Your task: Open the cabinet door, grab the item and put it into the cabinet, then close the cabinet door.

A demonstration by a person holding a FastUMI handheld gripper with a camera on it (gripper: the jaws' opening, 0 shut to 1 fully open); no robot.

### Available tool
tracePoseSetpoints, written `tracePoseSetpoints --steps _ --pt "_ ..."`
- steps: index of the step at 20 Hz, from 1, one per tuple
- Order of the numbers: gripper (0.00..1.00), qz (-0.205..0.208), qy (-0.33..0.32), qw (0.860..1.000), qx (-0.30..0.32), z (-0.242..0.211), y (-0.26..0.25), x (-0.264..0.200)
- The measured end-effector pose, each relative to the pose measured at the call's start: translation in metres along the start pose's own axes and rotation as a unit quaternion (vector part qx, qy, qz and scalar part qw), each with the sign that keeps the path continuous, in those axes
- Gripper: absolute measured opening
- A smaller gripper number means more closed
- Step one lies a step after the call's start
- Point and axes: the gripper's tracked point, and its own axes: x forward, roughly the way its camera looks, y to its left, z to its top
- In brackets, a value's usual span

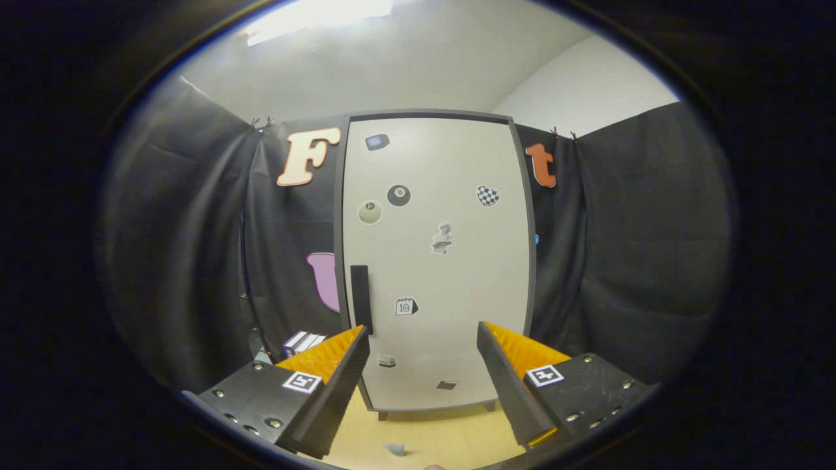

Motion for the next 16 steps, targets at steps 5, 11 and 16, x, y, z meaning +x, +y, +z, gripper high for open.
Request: tracePoseSetpoints --steps 5,11,16 --pt "0.98 0.000 0.000 1.000 0.002 -0.0009 0.0020 -0.0009" --pt "0.98 0.000 0.002 1.000 0.005 -0.0021 0.0031 -0.0014" --pt "0.98 -0.003 0.007 1.000 0.005 -0.0037 0.0024 0.0004"
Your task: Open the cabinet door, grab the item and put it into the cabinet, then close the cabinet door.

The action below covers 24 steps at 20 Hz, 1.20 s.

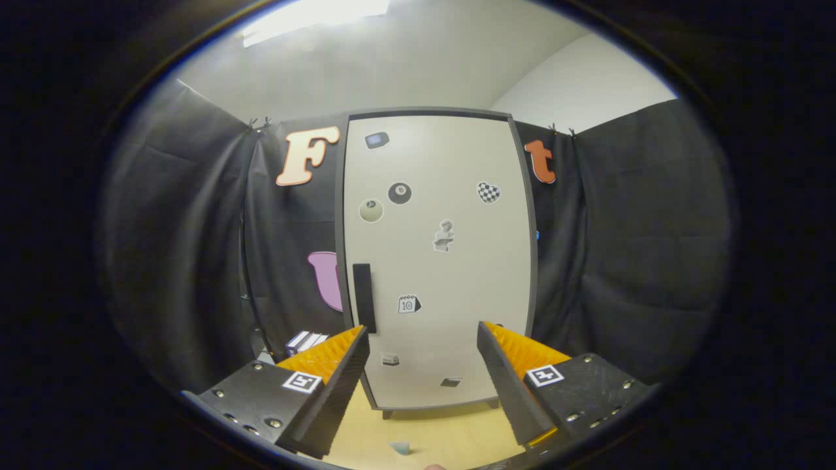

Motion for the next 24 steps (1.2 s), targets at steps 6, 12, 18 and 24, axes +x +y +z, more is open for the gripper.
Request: tracePoseSetpoints --steps 6,12,18,24 --pt "0.98 0.009 0.009 1.000 -0.005 -0.008 0.010 0.017" --pt "0.98 0.045 0.015 0.999 0.000 -0.019 0.050 0.070" --pt "0.98 0.064 0.025 0.998 -0.001 -0.031 0.084 0.140" --pt "0.98 0.076 0.037 0.996 0.005 -0.039 0.102 0.177"
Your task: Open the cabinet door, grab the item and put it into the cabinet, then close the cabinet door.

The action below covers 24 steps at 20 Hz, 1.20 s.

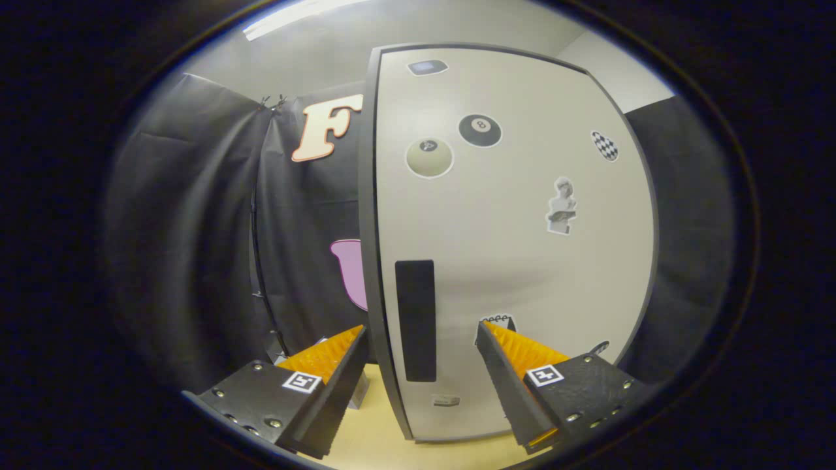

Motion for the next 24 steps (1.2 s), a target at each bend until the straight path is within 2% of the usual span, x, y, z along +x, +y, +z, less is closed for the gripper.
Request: tracePoseSetpoints --steps 14,20,24 --pt "0.98 -0.008 0.004 1.000 -0.005 -0.005 -0.003 0.018" --pt "0.46 -0.019 0.007 1.000 -0.007 -0.009 -0.003 0.028" --pt "0.33 -0.015 0.019 1.000 0.006 -0.014 0.003 0.027"
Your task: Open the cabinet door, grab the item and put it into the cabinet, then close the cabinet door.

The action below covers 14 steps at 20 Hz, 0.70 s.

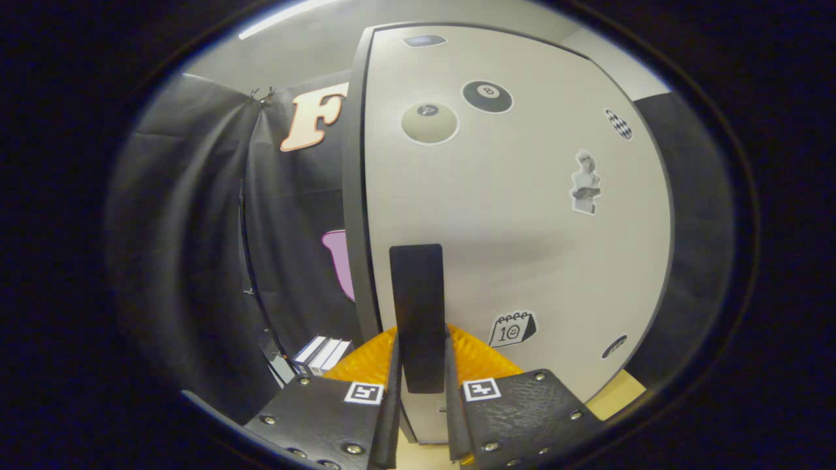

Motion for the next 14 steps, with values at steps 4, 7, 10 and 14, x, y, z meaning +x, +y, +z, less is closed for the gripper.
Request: tracePoseSetpoints --steps 4,7,10,14 --pt "0.30 -0.005 0.003 1.000 0.015 -0.0005 -0.0003 0.0018" --pt "0.30 -0.009 -0.002 1.000 0.025 -0.0007 -0.0010 0.0009" --pt "0.30 -0.013 -0.002 0.999 0.037 -0.0017 -0.0016 0.0008" --pt "0.30 -0.015 -0.006 0.999 0.044 -0.0018 -0.0017 0.0003"
